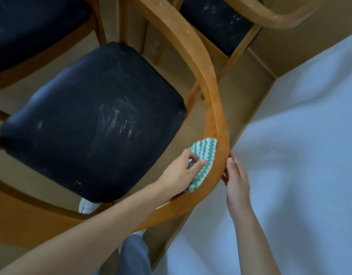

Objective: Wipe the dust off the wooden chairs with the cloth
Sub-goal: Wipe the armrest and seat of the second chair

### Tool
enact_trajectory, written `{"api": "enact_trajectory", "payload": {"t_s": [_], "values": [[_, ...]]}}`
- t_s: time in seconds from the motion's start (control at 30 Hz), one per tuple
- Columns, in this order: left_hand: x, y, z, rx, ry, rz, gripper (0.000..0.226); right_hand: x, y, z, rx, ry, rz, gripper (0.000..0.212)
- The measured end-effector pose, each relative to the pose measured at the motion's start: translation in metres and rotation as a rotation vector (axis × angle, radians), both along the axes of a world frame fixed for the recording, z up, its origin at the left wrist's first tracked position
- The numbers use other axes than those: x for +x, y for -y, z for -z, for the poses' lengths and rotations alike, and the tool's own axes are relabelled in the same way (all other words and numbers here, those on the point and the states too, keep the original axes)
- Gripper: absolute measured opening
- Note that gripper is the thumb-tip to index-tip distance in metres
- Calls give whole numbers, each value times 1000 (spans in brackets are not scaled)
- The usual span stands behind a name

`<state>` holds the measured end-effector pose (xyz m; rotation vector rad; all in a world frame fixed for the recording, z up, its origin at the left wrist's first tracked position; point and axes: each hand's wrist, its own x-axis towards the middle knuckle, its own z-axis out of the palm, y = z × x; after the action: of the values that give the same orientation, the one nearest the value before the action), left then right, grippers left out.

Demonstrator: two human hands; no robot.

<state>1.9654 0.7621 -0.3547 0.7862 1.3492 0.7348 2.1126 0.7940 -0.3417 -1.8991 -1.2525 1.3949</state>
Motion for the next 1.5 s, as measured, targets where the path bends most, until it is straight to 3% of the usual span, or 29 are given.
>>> {"api": "enact_trajectory", "payload": {"t_s": [0.1, 0.2, 0.3, 0.47, 0.57, 0.83, 0.93, 1.13, 1.3, 1.5], "values": [[17, -43, 1, 8, 42, -57, 43, -4, -3, -4, 5, -5, 15, 28], [22, -86, 9, 69, 97, -131, 40, -5, -4, -5, 12, 8, 19, 33], [23, -102, 17, 63, 70, -78, 59, -4, -4, -2, 11, 15, 6, 40], [13, -46, 10, 158, 106, 198, 64, -3, -9, -7, -6, 42, -65, 37], [3, 3, 7, 202, 10, 374, 69, -3, -10, -10, -25, 70, -87, 35], [-39, 70, 12, 119, -105, 597, 67, 0, -10, -16, 36, 245, -320, 66], [-29, 41, 9, 88, -97, 592, 68, 3, -13, -14, 39, 254, -355, 68], [-2, -48, 17, 96, 21, 401, 75, 3, -16, -16, 63, 232, -403, 47], [0, -11, 19, 191, -36, 451, 67, 2, -17, -16, 51, 246, -377, 38], [-31, 72, 5, 238, -51, 526, 64, 2, -14, -15, -2, 263, -338, 72]]}}
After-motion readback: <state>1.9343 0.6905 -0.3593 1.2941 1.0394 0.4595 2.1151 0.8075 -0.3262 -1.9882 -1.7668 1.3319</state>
